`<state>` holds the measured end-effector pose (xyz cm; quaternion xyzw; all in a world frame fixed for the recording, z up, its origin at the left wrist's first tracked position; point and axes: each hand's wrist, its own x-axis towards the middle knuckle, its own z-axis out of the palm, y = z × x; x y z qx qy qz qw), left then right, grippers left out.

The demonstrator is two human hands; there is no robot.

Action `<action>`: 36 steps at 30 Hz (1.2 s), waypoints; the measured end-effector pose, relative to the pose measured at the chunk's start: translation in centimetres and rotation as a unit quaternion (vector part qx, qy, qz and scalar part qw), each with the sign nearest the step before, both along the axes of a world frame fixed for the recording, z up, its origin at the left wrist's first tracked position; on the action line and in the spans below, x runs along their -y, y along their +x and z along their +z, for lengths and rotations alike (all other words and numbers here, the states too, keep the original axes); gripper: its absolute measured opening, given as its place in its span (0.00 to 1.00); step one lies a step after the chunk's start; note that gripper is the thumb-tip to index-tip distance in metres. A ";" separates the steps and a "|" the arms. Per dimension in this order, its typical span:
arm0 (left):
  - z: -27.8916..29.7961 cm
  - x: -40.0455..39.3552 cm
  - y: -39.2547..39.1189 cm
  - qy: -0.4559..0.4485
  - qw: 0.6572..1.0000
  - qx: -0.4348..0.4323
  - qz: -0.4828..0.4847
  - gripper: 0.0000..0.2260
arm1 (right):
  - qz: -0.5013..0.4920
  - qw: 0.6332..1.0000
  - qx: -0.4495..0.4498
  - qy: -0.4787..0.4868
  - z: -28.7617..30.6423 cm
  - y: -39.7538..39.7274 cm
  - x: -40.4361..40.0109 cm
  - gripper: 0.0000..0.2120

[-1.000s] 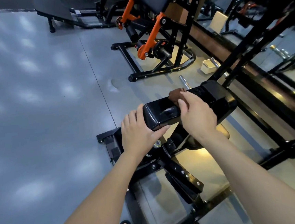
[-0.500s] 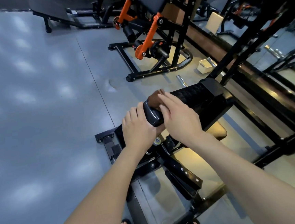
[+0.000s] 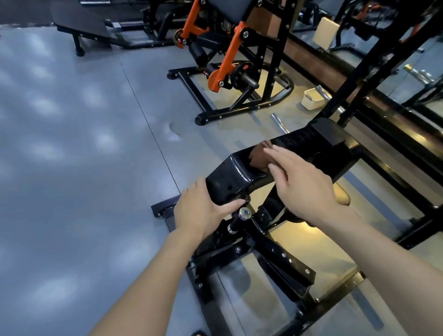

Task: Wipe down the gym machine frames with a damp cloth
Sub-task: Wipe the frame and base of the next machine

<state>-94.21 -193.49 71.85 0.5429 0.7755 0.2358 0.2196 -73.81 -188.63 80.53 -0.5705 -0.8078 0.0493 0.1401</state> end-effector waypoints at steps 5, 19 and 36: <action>-0.2 0.1 -0.1 0.015 1.000 -0.022 -0.001 0.39 | -0.030 0.999 -0.041 -0.015 0.7 -3.1 -1.9 0.21; -0.8 0.1 0.2 0.018 0.999 -0.017 0.022 0.39 | 0.026 1.000 -0.012 -0.008 0.7 -2.9 0.9 0.21; -1.2 0.1 0.2 0.027 0.999 -0.001 0.018 0.41 | -0.095 0.994 -0.047 -0.005 0.0 -1.6 -1.2 0.21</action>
